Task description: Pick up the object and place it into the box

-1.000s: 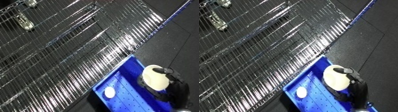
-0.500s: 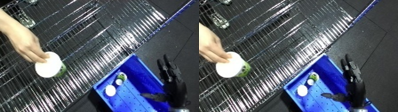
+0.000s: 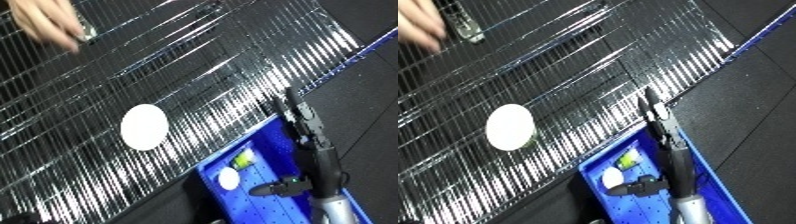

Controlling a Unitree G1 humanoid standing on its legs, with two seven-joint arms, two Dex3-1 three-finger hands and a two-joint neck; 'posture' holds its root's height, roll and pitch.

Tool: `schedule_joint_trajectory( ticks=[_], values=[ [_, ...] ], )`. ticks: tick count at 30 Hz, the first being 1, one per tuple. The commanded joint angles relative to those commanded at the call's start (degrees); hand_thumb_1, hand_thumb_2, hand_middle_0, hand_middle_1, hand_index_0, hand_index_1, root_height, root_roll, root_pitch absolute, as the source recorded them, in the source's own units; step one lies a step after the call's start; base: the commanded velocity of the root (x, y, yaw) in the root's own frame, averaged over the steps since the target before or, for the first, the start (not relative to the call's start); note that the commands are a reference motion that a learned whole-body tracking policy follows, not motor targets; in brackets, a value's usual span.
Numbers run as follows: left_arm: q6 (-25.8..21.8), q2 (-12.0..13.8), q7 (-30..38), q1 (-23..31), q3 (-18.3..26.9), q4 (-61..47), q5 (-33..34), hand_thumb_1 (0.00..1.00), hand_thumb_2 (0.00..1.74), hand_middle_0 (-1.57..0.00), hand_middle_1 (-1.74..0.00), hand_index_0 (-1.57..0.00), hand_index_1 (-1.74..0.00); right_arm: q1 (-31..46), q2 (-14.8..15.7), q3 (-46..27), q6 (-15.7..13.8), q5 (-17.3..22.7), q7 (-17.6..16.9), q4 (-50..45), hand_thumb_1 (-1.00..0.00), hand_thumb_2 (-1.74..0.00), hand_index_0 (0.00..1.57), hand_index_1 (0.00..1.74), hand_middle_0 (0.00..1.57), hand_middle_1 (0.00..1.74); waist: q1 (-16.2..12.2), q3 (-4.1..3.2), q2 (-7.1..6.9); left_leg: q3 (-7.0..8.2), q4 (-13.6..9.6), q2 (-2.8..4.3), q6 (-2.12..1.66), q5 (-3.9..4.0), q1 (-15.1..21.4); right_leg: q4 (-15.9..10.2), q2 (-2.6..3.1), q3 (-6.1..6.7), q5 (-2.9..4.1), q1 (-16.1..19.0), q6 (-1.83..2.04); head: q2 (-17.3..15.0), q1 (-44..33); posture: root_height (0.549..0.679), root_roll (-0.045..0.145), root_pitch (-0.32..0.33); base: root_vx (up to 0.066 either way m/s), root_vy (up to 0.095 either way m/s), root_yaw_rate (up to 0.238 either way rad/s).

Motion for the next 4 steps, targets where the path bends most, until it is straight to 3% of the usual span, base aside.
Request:
schedule_joint_trajectory(
  ticks=[2, 4],
  values=[
    [0.5, 0.1, -0.3, -0.3, 0.0, 0.3, 0.3, 1.0, 1.74, -1.57, -1.74, -1.57, -1.74, -0.8, 0.1, 0.6, 0.9, -0.7, 0.7, 0.2, 0.0, 0.0, 0.0, 0.0, 0.0, 0.0, 0.6, -0.13, -0.18, -0.32, 0.1, -0.17, 0.01, 0.16, -0.2, 0.3, -0.05, -0.29, 0.02, -0.1, 0.13, -0.5, -0.6, 0.638, 0.075, 0.001, 0.048, -0.021, 0.19],
    [0.9, 0.2, -0.4, -0.6, 0.0, 0.5, 0.4, 1.0, 1.74, -1.57, -1.74, -1.57, -1.74, -1.5, 0.2, 0.9, 1.5, -1.2, 1.0, 0.5, 0.0, 0.0, 0.0, 0.0, 0.0, 0.0, 0.9, -0.18, -0.3, -0.55, 0.2, -0.29, 0.01, 0.28, -0.3, 0.5, -0.07, -0.51, 0.04, -0.1, 0.21, -0.5, -0.6, 0.637, 0.072, -0.001, 0.033, -0.016, 0.133]
  ],
)
